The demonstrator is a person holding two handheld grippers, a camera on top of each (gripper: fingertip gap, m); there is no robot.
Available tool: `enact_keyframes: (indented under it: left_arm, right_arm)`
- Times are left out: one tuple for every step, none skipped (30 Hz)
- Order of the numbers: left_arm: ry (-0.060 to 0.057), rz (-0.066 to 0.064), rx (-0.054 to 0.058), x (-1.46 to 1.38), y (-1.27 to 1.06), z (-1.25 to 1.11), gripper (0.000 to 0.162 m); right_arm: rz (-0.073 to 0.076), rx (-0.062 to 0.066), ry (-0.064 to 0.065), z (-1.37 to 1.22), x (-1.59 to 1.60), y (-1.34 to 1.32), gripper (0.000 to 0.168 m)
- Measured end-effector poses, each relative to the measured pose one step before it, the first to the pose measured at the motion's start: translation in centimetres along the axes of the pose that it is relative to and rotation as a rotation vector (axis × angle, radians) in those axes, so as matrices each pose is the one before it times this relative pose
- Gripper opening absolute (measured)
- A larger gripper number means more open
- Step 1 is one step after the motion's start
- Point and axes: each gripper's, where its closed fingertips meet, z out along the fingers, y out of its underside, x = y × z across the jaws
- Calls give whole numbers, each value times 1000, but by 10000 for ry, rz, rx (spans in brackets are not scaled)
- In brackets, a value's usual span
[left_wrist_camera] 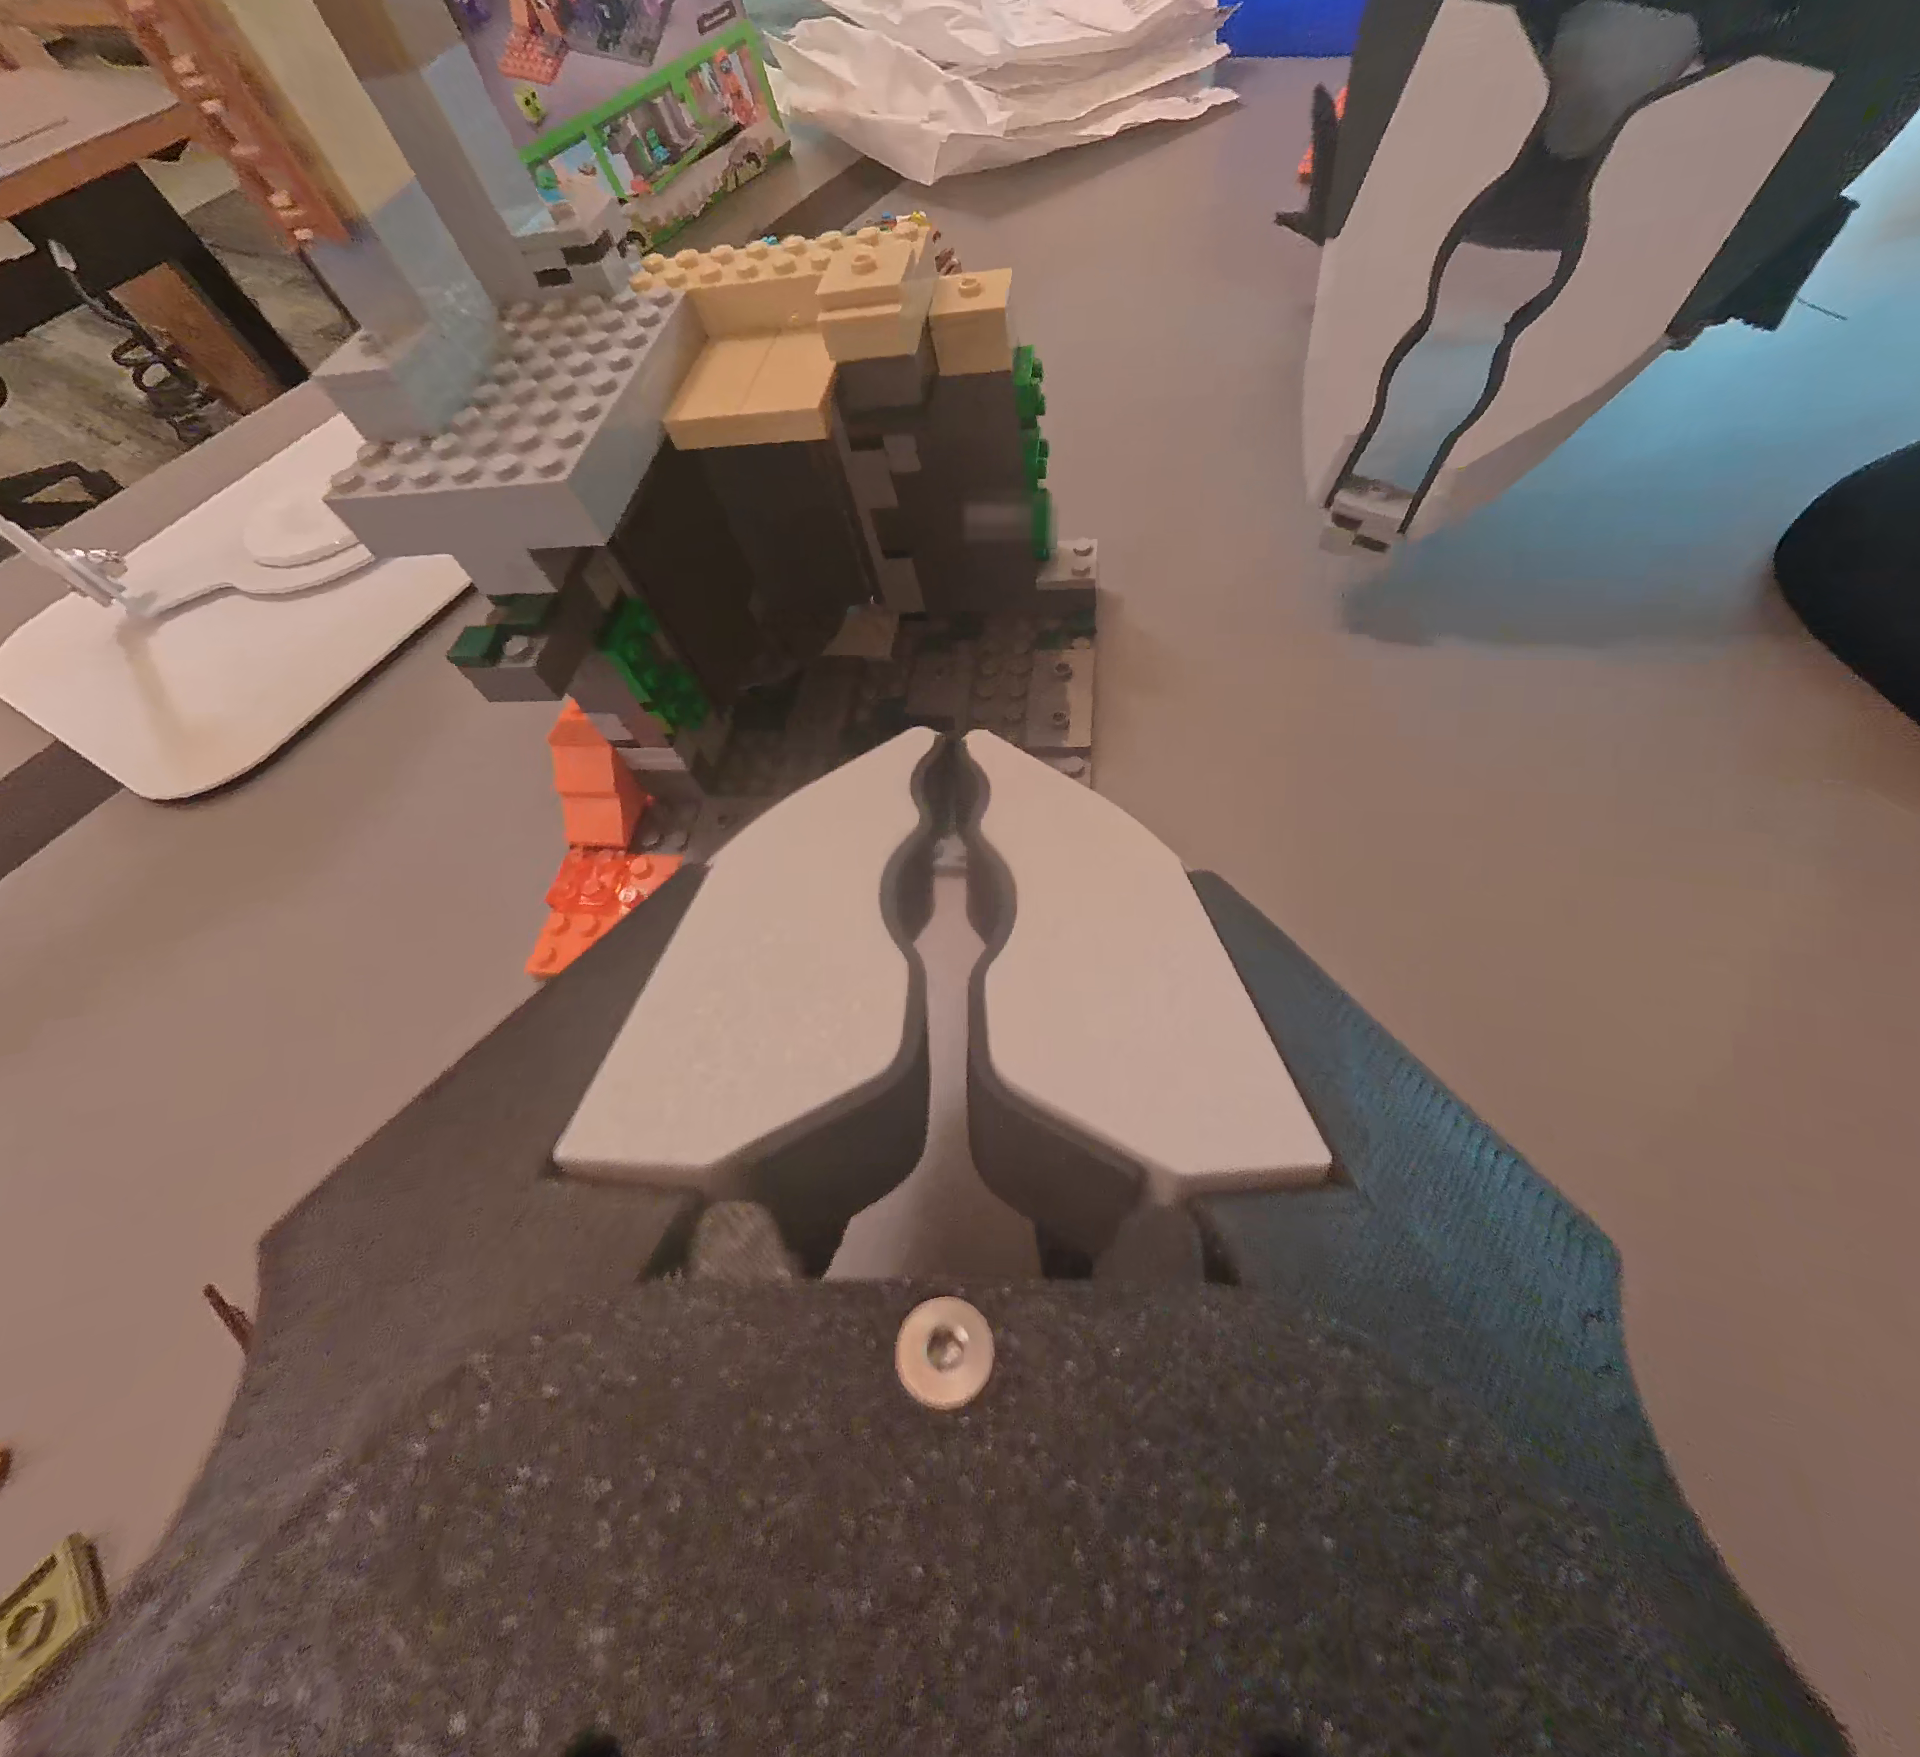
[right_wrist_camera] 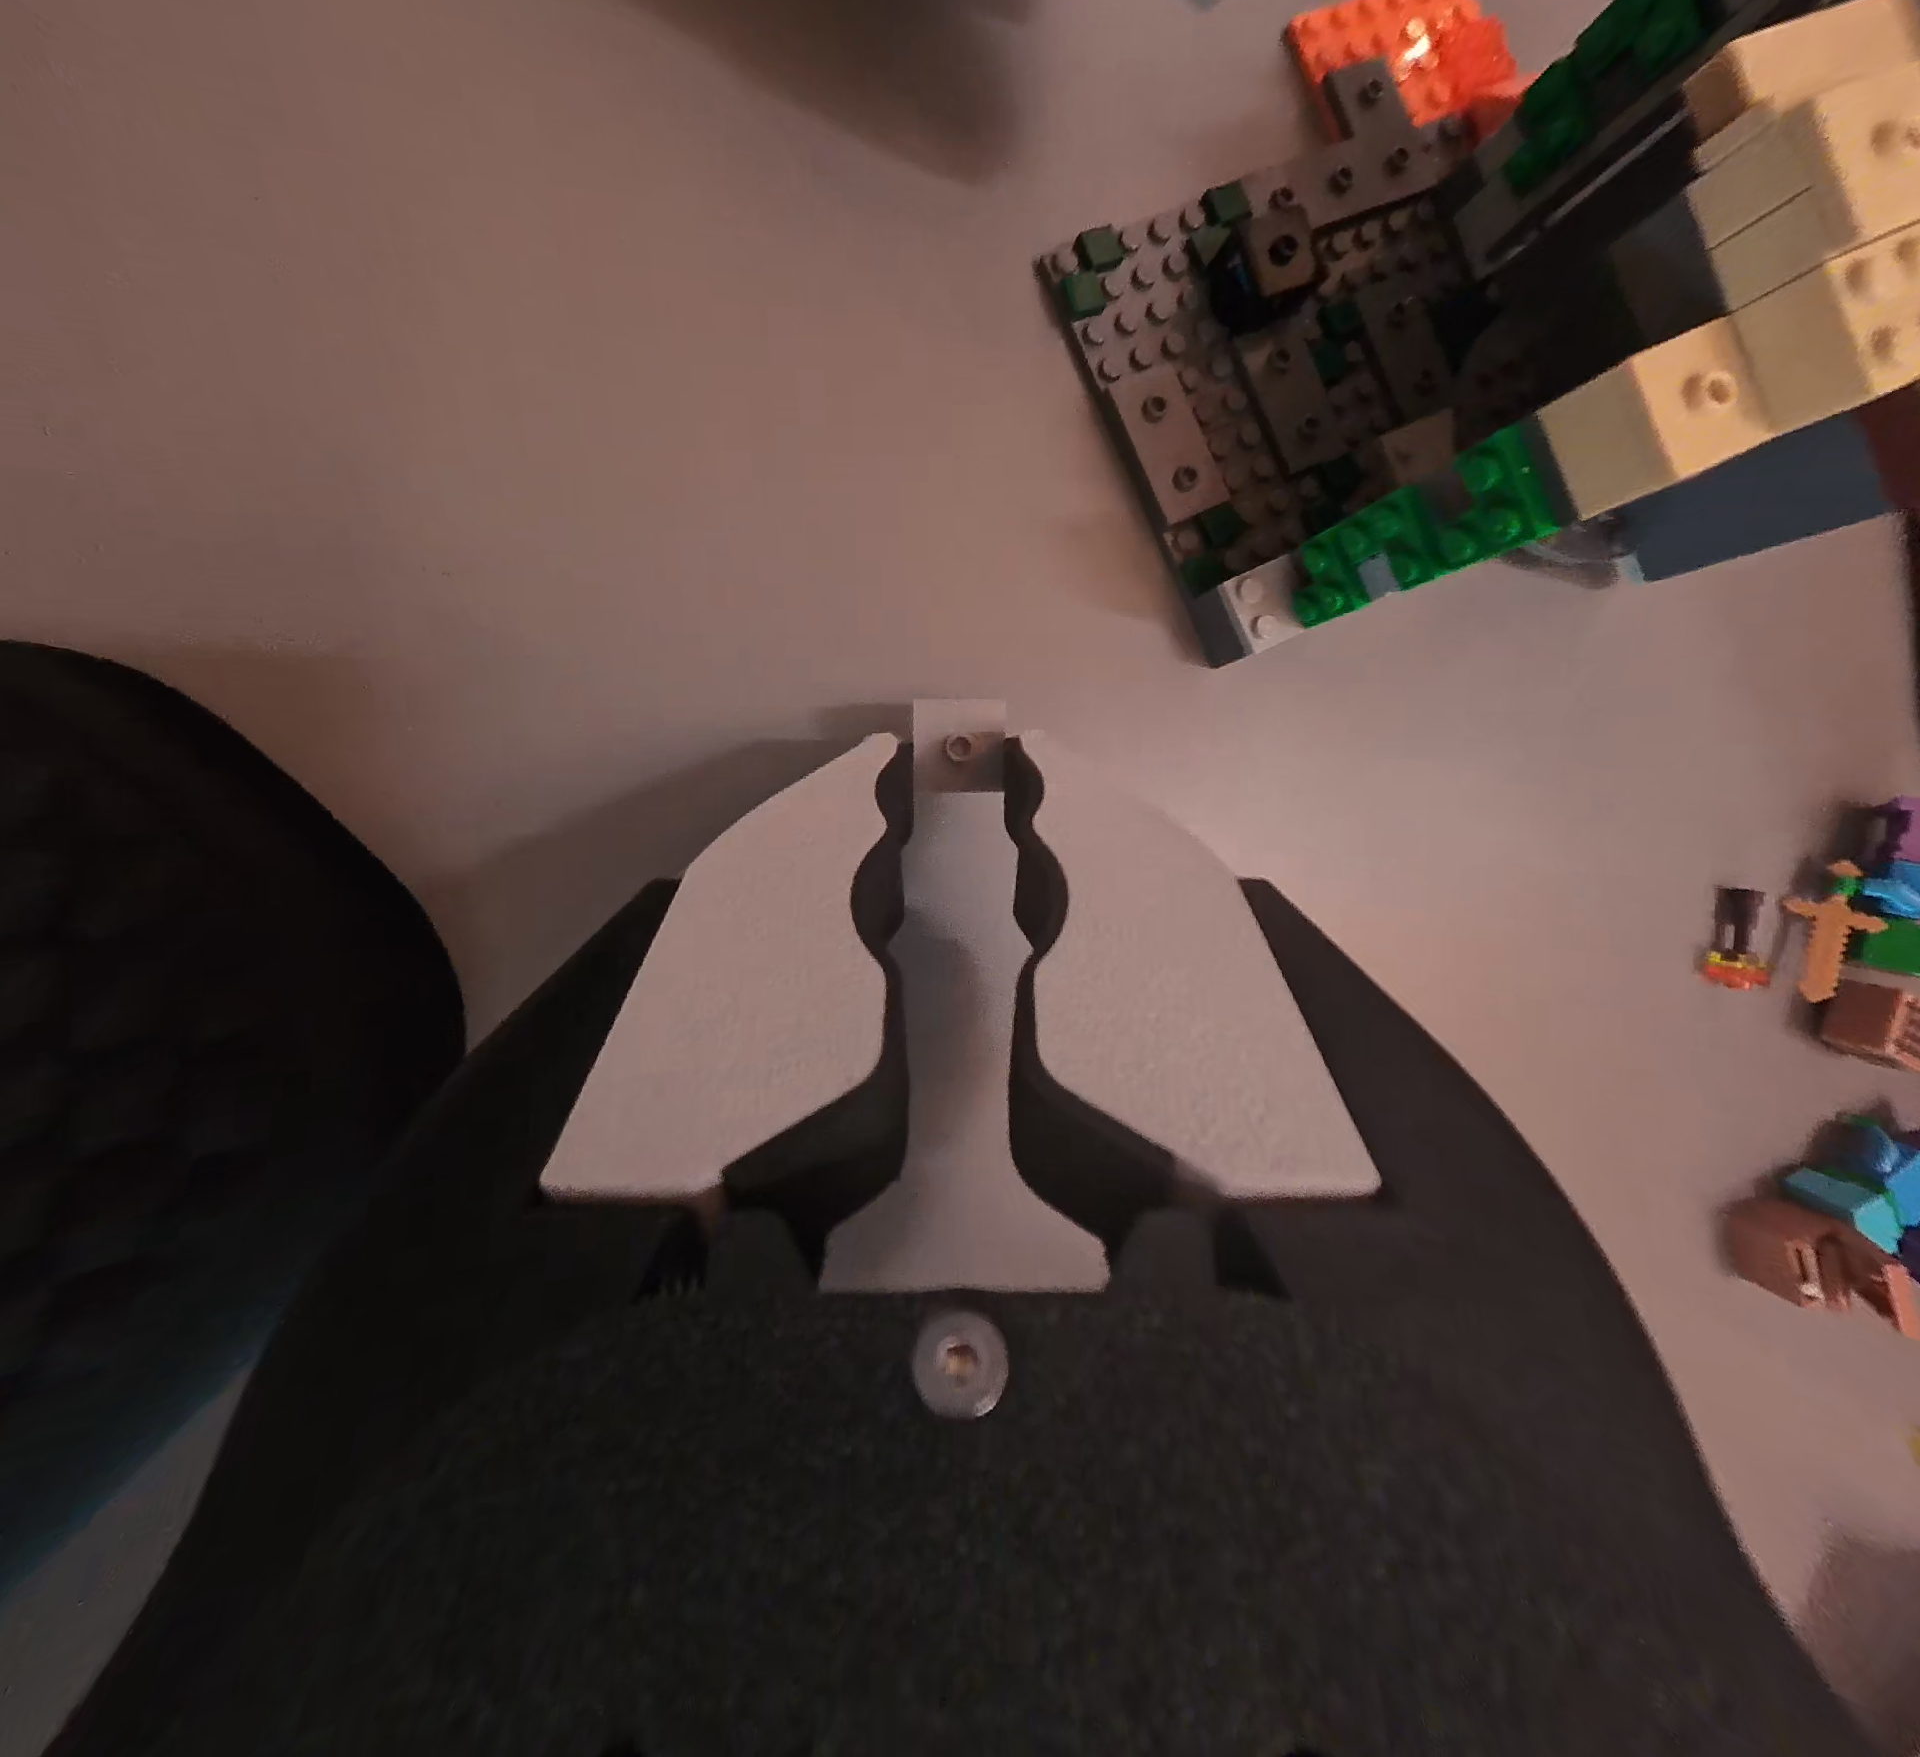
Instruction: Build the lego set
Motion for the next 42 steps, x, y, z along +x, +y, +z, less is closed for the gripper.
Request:
enact_keyframes:
  left_arm:
    - [-12, -53, 15, -85, -17, -7, 0]
    - [-19, -23, 16, -59, -35, -14, 0]
    - [-10, 13, 2, -22, -16, -19, 0]
    - [-18, 44, 10, 3, -48, -38, 0]
    - [-15, 56, 21, 21, -78, -54, 0]
    - [-14, 33, 25, 12, -95, -38, 0]
    - [-16, 5, 30, 4, -77, -32, 0]
    - [1, -7, 2, 15, -1, -4, 0]
    - [22, -10, -14, 49, 47, -5, 0]
    - [27, -2, 7, 49, 5, -10, 0]
    - [32, 5, 11, 63, -12, -8, 0]
    - [18, 14, 3, 43, -32, 7, 0]
    - [9, 18, 0, 33, -32, 12, 0]
    - [-4, 34, -3, 43, -30, -3, 0]
    - [-25, 63, 3, 31, -54, -58, 0]
    - [-7, 71, 28, 55, -110, -69, 0]
    - [-5, 57, 48, 45, -161, -92, 0]
    - [-11, 45, 46, 15, -143, -64, 0]
    - [-11, 19, 21, -12, -73, -19, 0]
    - [1, -9, -11, -1, 11, 35, 0]
    - [17, -7, -36, 24, 84, 48, 0]
    - [11, 10, -30, 49, 88, 28, 0]
    - [7, 33, -27, 48, 71, 24, 0]
    - [-8, 47, -15, 33, 10, -1, 0]
    - [-19, 41, 7, 6, -47, -15, 0]
    - [-14, 17, 10, -10, -39, -20, 0]
    - [-2, -1, 3, -20, -18, -7, 0]
    - [-1, -6, -2, -24, 10, -6, 0]
    - [4, -11, -1, -27, 27, 13, 0]
    - [11, -13, -2, -19, 18, 9, 0]
    - [7, -11, -3, -19, 12, -1, 0]
    - [1, -5, 4, -15, 7, 10, 0]
    - [3, -7, -2, -9, 24, 9, 0]
    - [1, -10, -9, -10, 33, 4, 0]
    - [-1, -13, -11, -12, 41, 19, 0]
    - [14, -19, -15, -12, 40, 16, 0]
    - [19, -26, -3, 10, 20, 2, 0]
    - [20, -19, 8, 10, 11, -3, 0]
    - [12, -4, 11, 5, -24, -15, 0]
    - [9, 2, 16, 7, -35, -33, 0]
    - [8, -5, 17, 7, -42, -19, 0]
    - [8, -7, 19, -1, -36, -33, 0]
  right_arm:
    - [59, 109, 158, -278, 290, -153, 16]
    - [60, 86, 124, -302, 294, -150, 16]
    - [82, 66, 72, -291, 285, -152, 16]
    - [107, 50, 87, -275, 367, -159, 16]
    - [116, 41, 80, -262, 383, -180, 16]
    - [106, 59, 81, -256, 396, -243, 16]
    - [70, 90, 111, -287, 423, -328, 16]
    - [23, 78, 102, -311, 403, -355, 16]
    - [-24, 56, 118, -337, 415, -374, 16]
    - [-64, 59, 145, -356, 468, -386, 16]
    - [-56, 70, 121, -360, 486, -397, 16]
    - [0, 87, 100, -359, 502, -434, 16]
    - [53, 102, 75, -354, 524, -456, 16]
    - [66, 86, 35, -336, 469, -450, 16]
    - [27, 61, 45, -321, 480, -448, 16]
    - [-42, 66, 87, -304, 520, -462, 16]
    - [-68, 73, 90, -269, 527, -461, 16]
    - [-39, 58, 44, -221, 500, -459, 16]
    - [-24, 44, 15, -158, 487, -452, 16]
    - [-56, 29, 34, -133, 524, -441, 16]
    - [-90, -10, 38, -88, 547, -402, 16]
    - [-86, -39, 23, -41, 530, -382, 16]
    - [-74, -28, 5, 10, 501, -421, 16]
    - [-78, -27, -41, 94, 408, -417, 16]
    - [-88, -56, -81, 152, 319, -376, 16]
    - [-90, -66, -83, 240, 290, -345, 16]
    - [-97, -69, -106, 301, 226, -327, 16]
    - [-126, -99, -124, 374, 167, -272, 16]
    - [-152, -148, -64, 439, 246, -156, 16]
    - [-162, -199, -26, 514, 321, -36, 16]
    - [-125, -195, -52, 569, 312, 20, 16]
    - [-54, -148, -83, 598, 294, -15, 16]
    - [-20, -143, -104, 630, 275, 8, 16]
    - [-34, -172, -93, 632, 283, 70, 16]
    - [-64, -169, -77, 610, 276, 104, 16]
    - [-76, -147, -71, 550, 263, 77, 16]
    - [-61, -129, -59, 471, 274, 49, 16]
    - [-40, -90, -72, 356, 262, -11, 16]
    - [-7, -40, -74, 266, 246, -73, 16]
    - [21, -9, -59, 191, 248, -100, 16]
    - [13, 14, -65, 133, 198, -119, 16]
    - [-12, 28, -79, 114, 109, -122, 16]
